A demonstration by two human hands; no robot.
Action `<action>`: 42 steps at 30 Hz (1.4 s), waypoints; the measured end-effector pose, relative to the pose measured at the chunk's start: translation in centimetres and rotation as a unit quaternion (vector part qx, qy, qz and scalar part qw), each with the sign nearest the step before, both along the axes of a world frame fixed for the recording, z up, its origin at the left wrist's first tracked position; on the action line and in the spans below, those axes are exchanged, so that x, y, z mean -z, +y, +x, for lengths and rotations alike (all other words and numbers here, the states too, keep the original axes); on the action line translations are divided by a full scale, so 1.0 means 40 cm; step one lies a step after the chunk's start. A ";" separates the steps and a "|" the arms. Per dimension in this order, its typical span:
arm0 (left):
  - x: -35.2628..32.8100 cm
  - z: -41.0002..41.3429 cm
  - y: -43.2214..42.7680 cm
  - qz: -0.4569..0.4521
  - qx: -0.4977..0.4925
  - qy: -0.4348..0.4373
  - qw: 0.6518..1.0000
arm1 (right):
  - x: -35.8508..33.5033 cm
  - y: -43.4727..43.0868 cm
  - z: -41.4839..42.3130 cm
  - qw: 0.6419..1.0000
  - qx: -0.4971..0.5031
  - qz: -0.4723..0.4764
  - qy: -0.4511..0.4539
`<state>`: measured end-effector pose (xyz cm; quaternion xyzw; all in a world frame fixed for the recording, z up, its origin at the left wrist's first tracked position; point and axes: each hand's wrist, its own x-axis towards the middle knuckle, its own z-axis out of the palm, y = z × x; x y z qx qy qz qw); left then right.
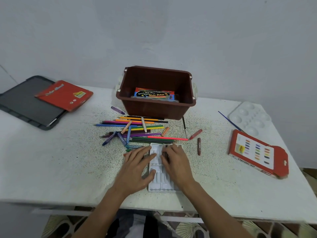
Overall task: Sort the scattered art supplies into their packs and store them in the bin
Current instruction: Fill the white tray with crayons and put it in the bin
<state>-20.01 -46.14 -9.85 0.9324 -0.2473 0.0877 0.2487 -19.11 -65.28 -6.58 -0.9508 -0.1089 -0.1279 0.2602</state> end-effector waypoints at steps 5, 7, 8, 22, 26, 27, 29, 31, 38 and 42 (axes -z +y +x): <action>0.000 -0.001 0.000 0.007 0.000 0.003 1.000 | 0.026 -0.010 -0.009 0.997 0.003 -0.052 -0.048; -0.001 -0.001 0.000 0.005 0.000 0.003 1.000 | 0.024 -0.015 -0.015 0.998 0.012 -0.047 -0.043; -0.001 -0.001 0.000 0.004 0.001 0.003 1.000 | 0.025 -0.018 -0.017 0.998 0.014 -0.046 -0.037; -0.002 -0.002 0.000 0.006 0.003 0.012 1.000 | -0.026 -0.129 -0.003 0.993 0.101 0.065 0.007; -0.004 -0.002 0.002 0.024 0.010 0.021 0.999 | -0.036 -0.191 0.017 0.985 0.162 -0.050 0.036; -0.003 -0.002 0.002 0.024 0.011 0.023 0.999 | -0.036 -0.201 0.019 0.978 0.187 -0.083 0.049; -0.003 -0.002 0.002 0.024 0.013 0.026 0.999 | -0.031 -0.212 0.017 0.962 0.228 -0.135 0.068; -0.004 -0.001 0.001 0.023 0.015 0.027 0.999 | -0.024 -0.213 0.012 0.952 0.250 -0.156 0.086; -0.004 0.000 0.001 0.041 0.012 0.030 0.999 | -0.022 -0.212 0.007 0.937 0.296 -0.169 0.074; -0.003 0.002 -0.001 0.042 0.013 0.030 0.999 | -0.050 -0.203 0.011 0.957 0.285 -0.054 0.012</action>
